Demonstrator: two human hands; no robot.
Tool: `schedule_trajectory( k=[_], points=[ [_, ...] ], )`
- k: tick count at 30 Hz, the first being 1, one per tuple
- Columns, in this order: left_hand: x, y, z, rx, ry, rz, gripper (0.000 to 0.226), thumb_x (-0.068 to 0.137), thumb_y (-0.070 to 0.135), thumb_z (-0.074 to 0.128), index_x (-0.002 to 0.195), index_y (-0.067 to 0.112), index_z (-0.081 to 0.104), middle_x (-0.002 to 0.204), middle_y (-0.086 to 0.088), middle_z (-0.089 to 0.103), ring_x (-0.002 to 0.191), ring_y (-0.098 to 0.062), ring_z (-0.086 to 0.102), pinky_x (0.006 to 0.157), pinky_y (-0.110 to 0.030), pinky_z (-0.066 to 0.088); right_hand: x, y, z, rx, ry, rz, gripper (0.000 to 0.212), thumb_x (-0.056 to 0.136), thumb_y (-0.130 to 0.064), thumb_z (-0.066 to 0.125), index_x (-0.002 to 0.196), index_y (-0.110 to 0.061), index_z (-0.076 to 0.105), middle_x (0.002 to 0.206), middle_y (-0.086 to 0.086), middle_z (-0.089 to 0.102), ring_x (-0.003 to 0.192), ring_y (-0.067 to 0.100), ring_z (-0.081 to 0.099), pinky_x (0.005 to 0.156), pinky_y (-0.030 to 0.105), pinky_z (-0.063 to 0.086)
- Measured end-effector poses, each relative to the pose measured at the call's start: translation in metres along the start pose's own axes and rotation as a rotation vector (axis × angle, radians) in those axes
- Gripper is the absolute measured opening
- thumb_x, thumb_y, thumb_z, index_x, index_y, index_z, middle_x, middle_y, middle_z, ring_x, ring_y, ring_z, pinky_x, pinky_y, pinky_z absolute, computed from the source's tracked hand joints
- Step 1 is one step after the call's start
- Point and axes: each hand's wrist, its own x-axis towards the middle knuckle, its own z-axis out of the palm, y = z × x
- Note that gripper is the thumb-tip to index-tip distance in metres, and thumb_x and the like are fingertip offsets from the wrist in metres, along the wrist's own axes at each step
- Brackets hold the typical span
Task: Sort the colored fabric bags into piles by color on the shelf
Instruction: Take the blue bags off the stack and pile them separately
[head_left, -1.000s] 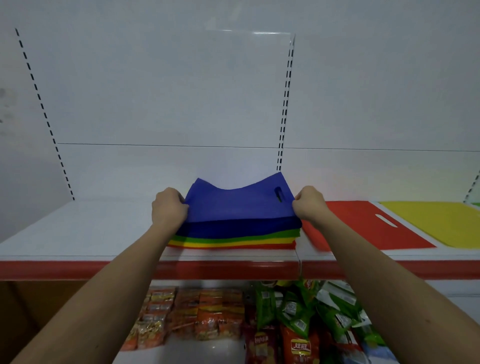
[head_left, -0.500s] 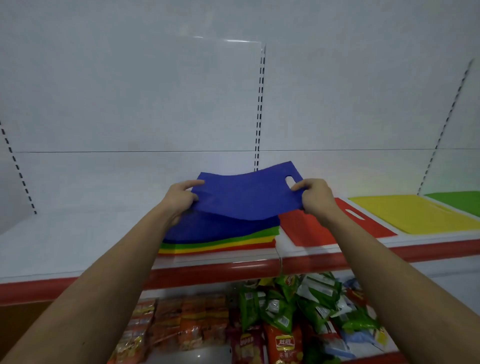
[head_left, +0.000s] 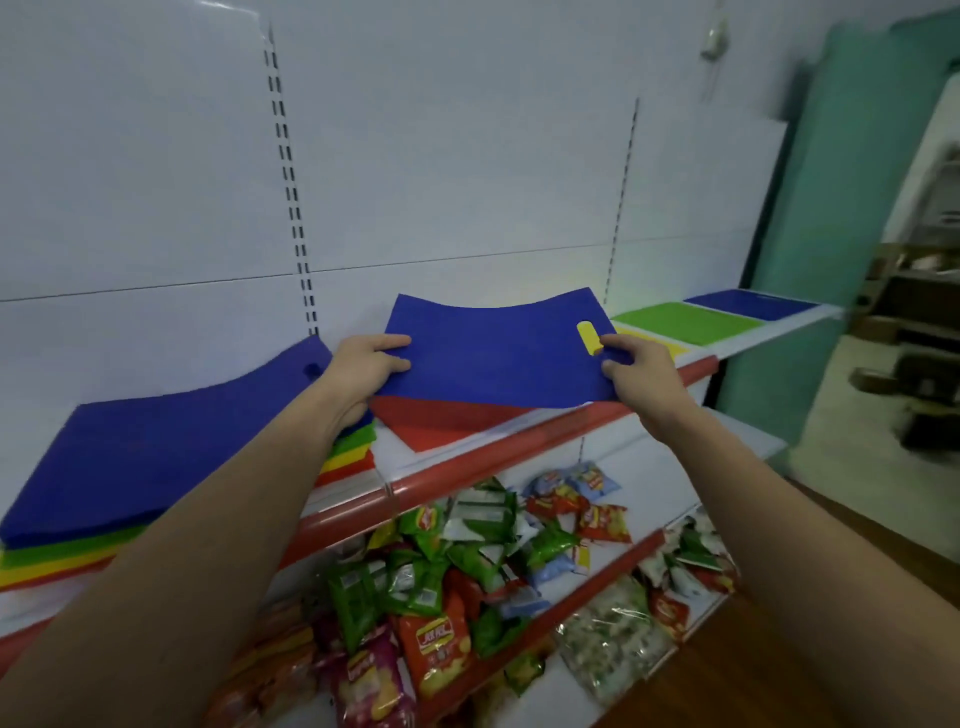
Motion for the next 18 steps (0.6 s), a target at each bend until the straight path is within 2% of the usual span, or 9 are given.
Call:
schedule_trajectory(
  k=[3, 5, 6, 8, 9, 13, 16, 17, 18],
  points=[
    [0.003, 0.001, 0.057, 0.035, -0.083, 0.010, 0.045, 0.090, -0.007, 0.059, 0.132, 0.010, 0.061, 0.134, -0.014, 0.057, 0.110, -0.033, 0.063, 0.098, -0.042, 0.052, -0.003, 0.019, -0.052, 0.035, 0.078, 0.053, 0.039, 0.091, 0.008, 0.045, 0.123, -0.007, 0.061, 0.122, 0.011, 0.061, 0.103, 0.026, 0.062, 0.088, 0.037, 0.056],
    [0.003, 0.004, 0.094, 0.023, -0.128, 0.019, 0.045, 0.091, -0.006, 0.059, 0.134, 0.010, 0.060, 0.138, -0.013, 0.055, 0.112, -0.032, 0.061, 0.099, -0.043, 0.051, -0.004, 0.030, -0.086, 0.051, 0.122, 0.083, 0.037, 0.091, 0.009, 0.043, 0.113, -0.013, 0.061, 0.120, 0.010, 0.059, 0.095, 0.024, 0.062, 0.077, 0.031, 0.058],
    [0.003, 0.006, 0.113, 0.014, -0.151, 0.024, 0.046, 0.091, -0.004, 0.060, 0.135, 0.010, 0.059, 0.139, -0.012, 0.054, 0.113, -0.031, 0.061, 0.100, -0.042, 0.051, -0.002, 0.037, -0.102, 0.060, 0.138, 0.104, 0.040, 0.090, 0.010, 0.042, 0.113, -0.016, 0.060, 0.120, 0.011, 0.059, 0.091, 0.024, 0.062, 0.076, 0.033, 0.058],
    [0.003, 0.008, 0.152, -0.013, -0.196, 0.029, 0.051, 0.089, -0.003, 0.065, 0.138, 0.010, 0.056, 0.139, -0.011, 0.054, 0.113, -0.030, 0.061, 0.099, -0.042, 0.052, 0.003, 0.054, -0.135, 0.071, 0.171, 0.145, 0.047, 0.088, 0.011, 0.040, 0.122, -0.015, 0.060, 0.122, 0.013, 0.060, 0.090, 0.026, 0.063, 0.085, 0.042, 0.056],
    [0.004, 0.009, 0.171, -0.030, -0.221, 0.028, 0.055, 0.087, -0.003, 0.067, 0.139, 0.010, 0.054, 0.139, -0.011, 0.054, 0.113, -0.030, 0.062, 0.097, -0.041, 0.052, 0.003, 0.061, -0.151, 0.079, 0.185, 0.162, 0.050, 0.088, 0.011, 0.039, 0.127, -0.013, 0.058, 0.122, 0.013, 0.060, 0.092, 0.027, 0.064, 0.085, 0.042, 0.057],
    [-0.002, 0.009, 0.252, -0.067, -0.312, 0.035, 0.062, 0.087, -0.007, 0.066, 0.144, 0.008, 0.048, 0.139, -0.005, 0.051, 0.108, -0.025, 0.062, 0.086, -0.035, 0.055, 0.004, 0.092, -0.217, 0.064, 0.240, 0.210, 0.052, 0.090, 0.009, 0.041, 0.137, -0.010, 0.052, 0.123, 0.009, 0.057, 0.089, 0.020, 0.065, 0.060, 0.019, 0.057],
    [-0.008, 0.011, 0.311, -0.078, -0.345, 0.047, 0.061, 0.088, -0.007, 0.064, 0.144, 0.009, 0.047, 0.131, -0.002, 0.052, 0.090, -0.015, 0.063, 0.063, -0.020, 0.055, 0.004, 0.112, -0.263, 0.032, 0.264, 0.222, 0.050, 0.094, 0.007, 0.042, 0.140, -0.011, 0.049, 0.120, 0.005, 0.053, 0.079, 0.010, 0.062, 0.052, 0.012, 0.051],
    [-0.008, 0.010, 0.328, -0.099, -0.358, 0.028, 0.061, 0.088, -0.007, 0.064, 0.144, 0.010, 0.047, 0.130, -0.002, 0.053, 0.089, -0.014, 0.063, 0.061, -0.019, 0.055, 0.005, 0.117, -0.278, 0.025, 0.269, 0.221, 0.049, 0.095, 0.006, 0.042, 0.140, -0.011, 0.048, 0.120, 0.004, 0.051, 0.078, 0.007, 0.060, 0.050, 0.011, 0.050],
    [-0.008, 0.008, 0.344, -0.127, -0.373, 0.002, 0.062, 0.088, -0.007, 0.065, 0.144, 0.012, 0.048, 0.132, -0.003, 0.054, 0.093, -0.017, 0.065, 0.065, -0.023, 0.057, 0.007, 0.123, -0.292, 0.024, 0.273, 0.223, 0.048, 0.096, 0.006, 0.042, 0.141, -0.011, 0.048, 0.121, 0.003, 0.050, 0.078, 0.006, 0.060, 0.050, 0.010, 0.049]
  ],
)
